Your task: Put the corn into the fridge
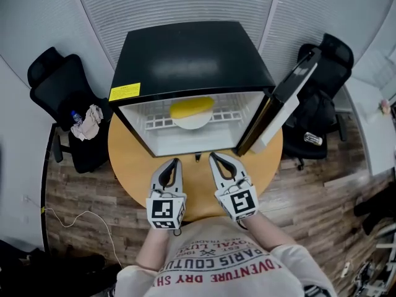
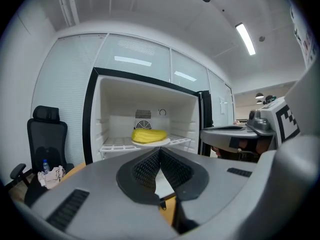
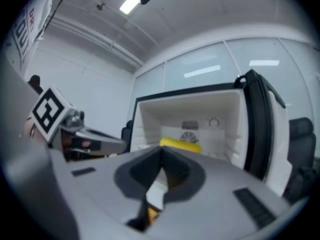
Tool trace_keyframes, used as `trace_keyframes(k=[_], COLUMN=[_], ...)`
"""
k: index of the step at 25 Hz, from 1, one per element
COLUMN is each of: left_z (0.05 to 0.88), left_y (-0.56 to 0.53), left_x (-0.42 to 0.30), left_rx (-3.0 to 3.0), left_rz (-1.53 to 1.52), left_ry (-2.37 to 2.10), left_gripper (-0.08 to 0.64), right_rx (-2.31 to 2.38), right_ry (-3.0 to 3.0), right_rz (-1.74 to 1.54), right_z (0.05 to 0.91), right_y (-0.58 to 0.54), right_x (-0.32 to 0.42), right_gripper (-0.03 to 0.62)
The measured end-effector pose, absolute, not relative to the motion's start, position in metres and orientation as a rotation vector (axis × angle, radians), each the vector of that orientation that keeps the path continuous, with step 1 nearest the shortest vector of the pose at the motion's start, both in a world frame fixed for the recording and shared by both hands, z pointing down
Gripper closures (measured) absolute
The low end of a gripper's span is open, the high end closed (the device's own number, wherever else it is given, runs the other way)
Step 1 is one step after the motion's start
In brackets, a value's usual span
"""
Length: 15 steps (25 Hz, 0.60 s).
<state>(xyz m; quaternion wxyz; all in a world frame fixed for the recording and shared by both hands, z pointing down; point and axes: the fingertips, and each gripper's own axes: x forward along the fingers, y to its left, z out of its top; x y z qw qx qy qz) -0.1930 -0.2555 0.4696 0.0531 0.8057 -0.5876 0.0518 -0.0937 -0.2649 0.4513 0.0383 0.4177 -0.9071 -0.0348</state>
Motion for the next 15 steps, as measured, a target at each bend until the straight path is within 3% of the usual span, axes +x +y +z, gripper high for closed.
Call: trace_keyframes(k=[15], left_z=[0.46], left_y=[-0.255], left_x=[-0.181], left_rx=[2.466], left_rz=[0.15], left_ry=[-1.804], left_gripper=[0.528], right_rx=[1.257], right_ry=[-2.797], right_rz=[-0.095], right_z=[0.449], right_y=[-0.263], right_x=[-0.087], right_gripper=[0.565])
